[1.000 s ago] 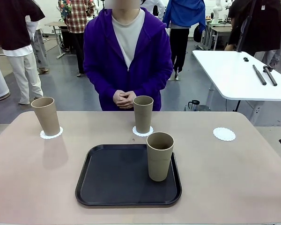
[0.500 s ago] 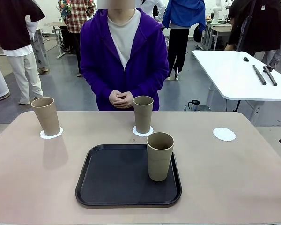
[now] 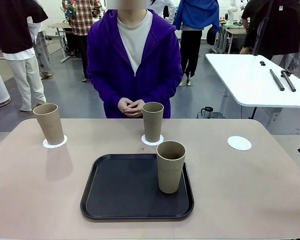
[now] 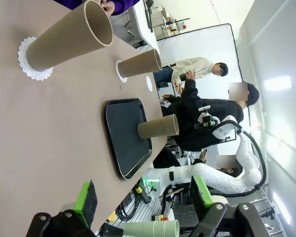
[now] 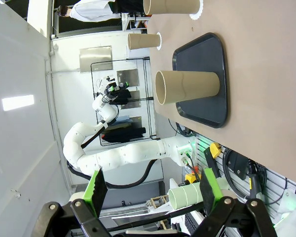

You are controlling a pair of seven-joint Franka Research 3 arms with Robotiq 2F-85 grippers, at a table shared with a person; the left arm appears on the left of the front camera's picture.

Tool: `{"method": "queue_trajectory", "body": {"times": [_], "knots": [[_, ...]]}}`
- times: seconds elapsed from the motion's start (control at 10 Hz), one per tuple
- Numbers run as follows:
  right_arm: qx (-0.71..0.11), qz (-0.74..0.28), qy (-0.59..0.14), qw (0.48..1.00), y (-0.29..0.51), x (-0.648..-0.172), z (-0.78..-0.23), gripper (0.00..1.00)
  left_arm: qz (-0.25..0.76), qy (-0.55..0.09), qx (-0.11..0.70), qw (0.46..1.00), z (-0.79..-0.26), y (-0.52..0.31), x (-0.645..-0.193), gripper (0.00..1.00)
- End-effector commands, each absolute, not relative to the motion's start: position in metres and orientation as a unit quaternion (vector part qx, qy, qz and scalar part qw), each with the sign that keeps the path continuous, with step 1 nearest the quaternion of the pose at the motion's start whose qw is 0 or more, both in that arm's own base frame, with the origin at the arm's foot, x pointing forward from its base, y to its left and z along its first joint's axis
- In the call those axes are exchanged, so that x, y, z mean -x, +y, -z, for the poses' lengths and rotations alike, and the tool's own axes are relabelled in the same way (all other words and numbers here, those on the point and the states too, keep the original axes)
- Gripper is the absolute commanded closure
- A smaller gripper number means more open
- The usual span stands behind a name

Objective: Place coasters on the table and set cups on them.
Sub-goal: Take one Reusable plastic cup from the Flat Tray and place it on a coaster set by the human.

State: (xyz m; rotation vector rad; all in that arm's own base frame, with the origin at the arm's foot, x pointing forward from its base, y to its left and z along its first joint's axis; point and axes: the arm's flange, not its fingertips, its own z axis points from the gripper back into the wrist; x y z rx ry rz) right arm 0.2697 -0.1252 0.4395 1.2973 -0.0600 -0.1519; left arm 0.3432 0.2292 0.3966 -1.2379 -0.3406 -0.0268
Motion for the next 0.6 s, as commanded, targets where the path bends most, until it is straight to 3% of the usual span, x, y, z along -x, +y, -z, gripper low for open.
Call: {"method": "queue_trajectory", "body": {"times": [0.0,0.4,0.5], "knots": [[-0.608,0.070,-0.029,0.791,-0.124,-0.269,-0.440,0.00,0.011,-0.164,0.578,0.799,-0.397,0.230,-0.342,0.00],[-0.603,0.071,-0.028,0.794,-0.125,-0.270,-0.439,0.00,0.011,-0.164,0.578,0.799,-0.397,0.230,-0.342,0.00],[-0.567,0.037,-0.063,0.820,-0.118,-0.281,-0.461,0.00,0.011,-0.164,0.578,0.799,-0.397,0.230,-0.342,0.00]]}}
